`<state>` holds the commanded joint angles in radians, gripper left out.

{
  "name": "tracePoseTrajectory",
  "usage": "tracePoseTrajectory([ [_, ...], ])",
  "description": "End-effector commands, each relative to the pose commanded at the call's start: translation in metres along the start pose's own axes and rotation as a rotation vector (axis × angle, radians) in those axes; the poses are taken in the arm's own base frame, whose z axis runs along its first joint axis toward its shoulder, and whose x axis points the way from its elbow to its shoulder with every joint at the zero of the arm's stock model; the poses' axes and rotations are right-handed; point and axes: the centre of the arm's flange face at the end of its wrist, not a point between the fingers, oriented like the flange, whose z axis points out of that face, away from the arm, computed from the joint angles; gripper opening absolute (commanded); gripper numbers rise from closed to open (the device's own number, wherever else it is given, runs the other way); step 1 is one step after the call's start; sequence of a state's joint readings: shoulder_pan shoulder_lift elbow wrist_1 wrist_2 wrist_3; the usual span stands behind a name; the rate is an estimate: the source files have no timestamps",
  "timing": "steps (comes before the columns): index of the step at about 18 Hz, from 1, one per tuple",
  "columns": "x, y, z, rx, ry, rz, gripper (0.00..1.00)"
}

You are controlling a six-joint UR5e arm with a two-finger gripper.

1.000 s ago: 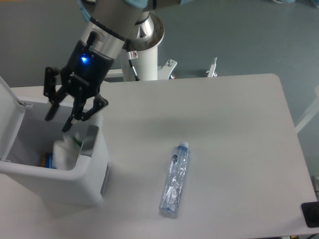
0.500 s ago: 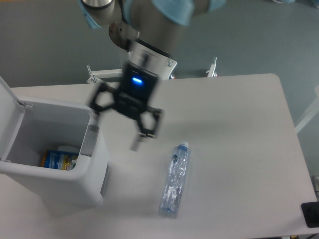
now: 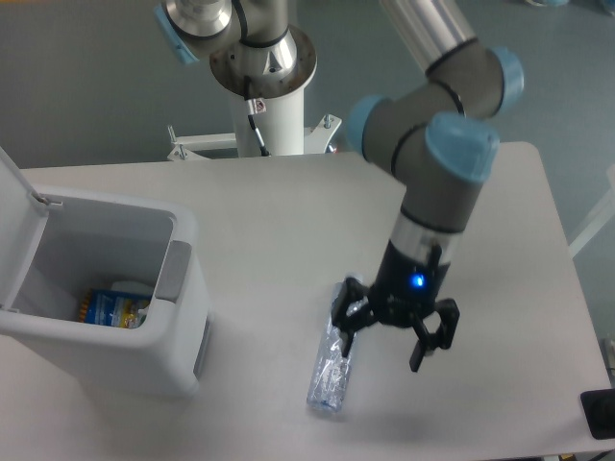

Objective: Place the trash in the trash can
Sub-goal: 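Move the open gripper back over the clear water bottle, then lower the gripper and grasp the bottle at its cap end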

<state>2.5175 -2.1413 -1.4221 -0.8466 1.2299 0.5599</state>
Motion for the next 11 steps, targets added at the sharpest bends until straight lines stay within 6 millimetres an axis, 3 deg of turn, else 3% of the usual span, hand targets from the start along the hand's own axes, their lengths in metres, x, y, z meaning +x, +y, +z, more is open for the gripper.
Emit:
tracePoseTrajectory([
  [3, 0.029, -0.001, 0.036, -0.12, -0.014, 0.037, 1.0],
  [5, 0.027, 0.001, 0.057, -0.171, -0.037, 0.043, 1.0],
  [11, 0.045, 0.01, 0.083, -0.271, 0.008, 0.085, 1.0],
])
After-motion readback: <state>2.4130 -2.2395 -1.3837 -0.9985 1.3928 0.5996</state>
